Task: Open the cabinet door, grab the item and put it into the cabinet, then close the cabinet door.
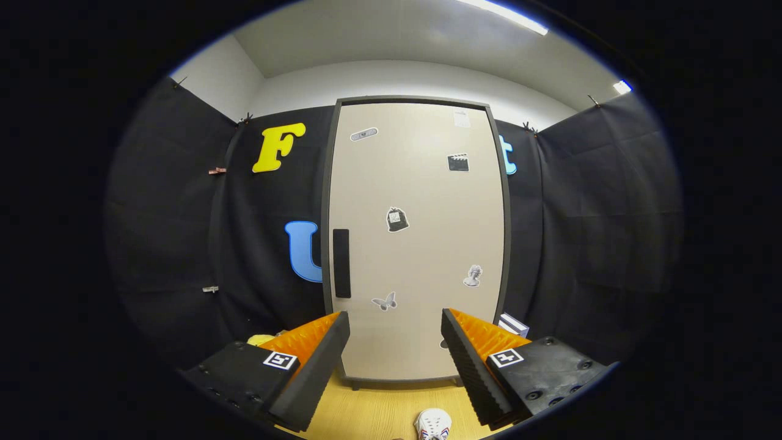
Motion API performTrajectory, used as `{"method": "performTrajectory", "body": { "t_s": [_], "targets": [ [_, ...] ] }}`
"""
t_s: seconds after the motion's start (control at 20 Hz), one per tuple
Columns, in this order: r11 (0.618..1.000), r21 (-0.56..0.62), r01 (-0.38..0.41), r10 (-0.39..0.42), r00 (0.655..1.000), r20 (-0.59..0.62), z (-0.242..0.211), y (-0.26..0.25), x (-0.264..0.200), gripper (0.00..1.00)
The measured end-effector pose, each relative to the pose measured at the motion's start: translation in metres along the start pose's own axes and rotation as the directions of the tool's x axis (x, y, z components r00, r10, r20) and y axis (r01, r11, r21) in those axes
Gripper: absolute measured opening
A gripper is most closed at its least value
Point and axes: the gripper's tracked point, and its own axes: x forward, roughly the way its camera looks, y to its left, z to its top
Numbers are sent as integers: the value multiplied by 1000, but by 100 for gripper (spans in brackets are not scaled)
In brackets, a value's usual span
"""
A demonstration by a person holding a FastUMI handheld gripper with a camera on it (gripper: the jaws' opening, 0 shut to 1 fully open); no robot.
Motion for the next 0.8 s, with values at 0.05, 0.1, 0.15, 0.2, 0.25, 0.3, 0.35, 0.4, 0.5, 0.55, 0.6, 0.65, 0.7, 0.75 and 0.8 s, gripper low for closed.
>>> {"method": "performTrajectory", "body": {
  "t_s": [0.05, 0.1, 0.15, 0.2, 0.25, 0.3, 0.35, 0.4, 0.5, 0.55, 0.6, 0.65, 0.7, 0.75, 0.8],
  "targets": [
    [1000, 4, 0, 0, 1000, 3, 2, 1, 4, 98],
    [1000, 18, -9, 9, 1000, 5, 4, 4, 8, 98],
    [999, 34, -20, 20, 1000, 8, 6, 9, 15, 98],
    [999, 42, -25, 24, 1000, 9, 8, 13, 24, 98],
    [999, 45, -24, 24, 1000, 7, 8, 14, 33, 98],
    [999, 49, -24, 24, 1000, -4, 9, 18, 44, 98],
    [998, 56, -30, 31, 999, -14, 9, 22, 55, 98],
    [997, 63, -33, 34, 999, -16, 11, 27, 66, 98],
    [997, 71, -17, 18, 1000, -6, 16, 29, 92, 98],
    [997, 78, -11, 12, 1000, -11, 15, 32, 105, 98],
    [995, 98, -17, 21, 999, -34, 12, 38, 115, 98],
    [992, 124, -30, 38, 998, -56, 9, 46, 126, 97],
    [989, 142, -47, 57, 996, -68, 7, 55, 135, 98],
    [988, 144, -54, 65, 995, -72, 7, 60, 145, 98],
    [990, 130, -54, 63, 996, -66, 7, 64, 153, 98]
  ]
}}
